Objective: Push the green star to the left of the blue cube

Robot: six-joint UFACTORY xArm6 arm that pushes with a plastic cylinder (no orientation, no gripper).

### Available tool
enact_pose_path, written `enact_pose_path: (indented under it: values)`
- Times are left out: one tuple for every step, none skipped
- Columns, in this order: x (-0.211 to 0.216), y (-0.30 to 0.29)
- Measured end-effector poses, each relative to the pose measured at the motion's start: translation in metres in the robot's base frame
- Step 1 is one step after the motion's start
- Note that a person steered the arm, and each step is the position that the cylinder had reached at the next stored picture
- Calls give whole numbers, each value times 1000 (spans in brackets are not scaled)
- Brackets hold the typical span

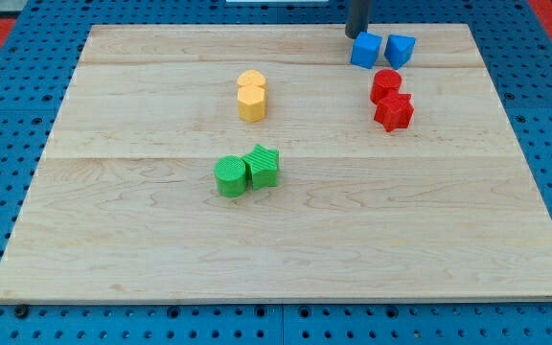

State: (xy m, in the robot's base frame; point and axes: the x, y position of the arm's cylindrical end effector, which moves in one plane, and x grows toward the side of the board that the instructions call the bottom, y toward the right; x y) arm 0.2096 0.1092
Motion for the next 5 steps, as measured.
enact_pose_path:
  values:
    - [0, -34]
    - [8, -35]
    - [28, -61]
    - [98, -58]
    - [135, -34]
